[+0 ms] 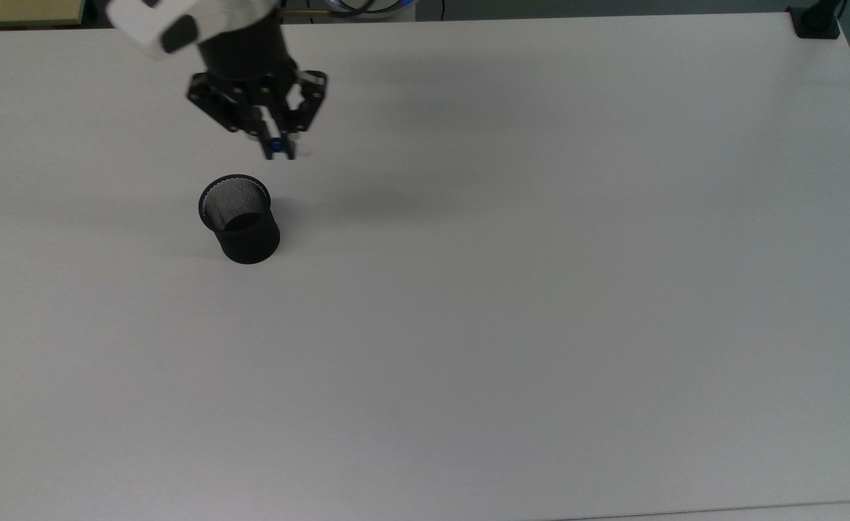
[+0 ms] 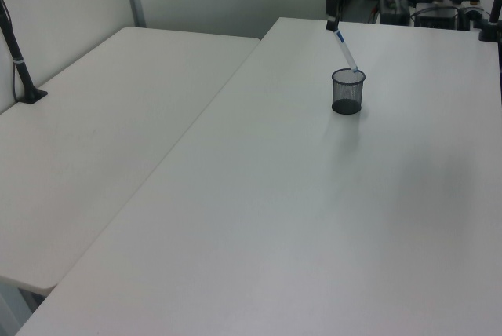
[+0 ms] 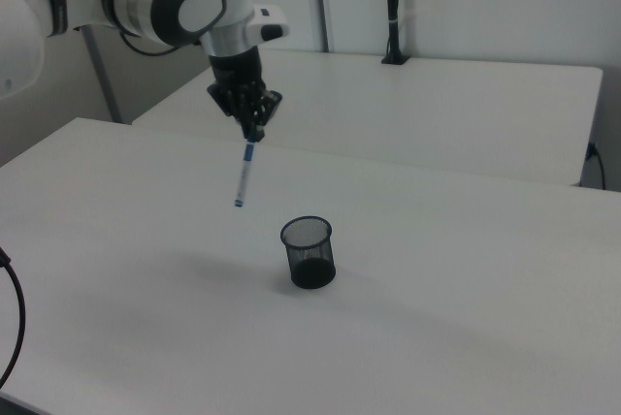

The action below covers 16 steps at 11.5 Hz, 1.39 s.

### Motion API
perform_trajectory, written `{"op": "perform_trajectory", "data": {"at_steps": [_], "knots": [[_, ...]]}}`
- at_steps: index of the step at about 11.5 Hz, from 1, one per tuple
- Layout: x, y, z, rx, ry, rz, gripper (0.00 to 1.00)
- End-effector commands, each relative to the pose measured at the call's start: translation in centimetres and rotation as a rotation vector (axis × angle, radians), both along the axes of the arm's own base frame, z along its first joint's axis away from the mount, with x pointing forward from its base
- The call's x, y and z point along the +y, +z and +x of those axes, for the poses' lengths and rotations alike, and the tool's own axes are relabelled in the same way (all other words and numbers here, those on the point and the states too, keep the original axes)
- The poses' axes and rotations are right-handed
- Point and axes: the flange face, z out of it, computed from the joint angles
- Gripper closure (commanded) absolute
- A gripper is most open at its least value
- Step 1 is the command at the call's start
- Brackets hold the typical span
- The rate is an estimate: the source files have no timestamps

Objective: Remove the marker
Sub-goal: 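Lift the blue marker straight up out of the mesh cup, then carry the marker away from the cup and lower it onto the table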

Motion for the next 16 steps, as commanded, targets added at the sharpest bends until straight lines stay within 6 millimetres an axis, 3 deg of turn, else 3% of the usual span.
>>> {"op": "perform_trajectory", "data": {"at_steps": [1, 5, 9, 15, 16], "knots": [[6.2, -1.7, 0.1, 0.079, 0.012, 0.031, 0.97], [13.6, -6.7, 0.5, 0.175, 0.049, 0.021, 0.97], [17.4, -14.6, 0.9, 0.289, 0.071, -0.026, 0.97], [18.9, -23.1, 1.6, 0.352, 0.086, -0.088, 0.93], [18.9, -23.4, 1.7, 0.345, 0.086, -0.092, 0.88]]}}
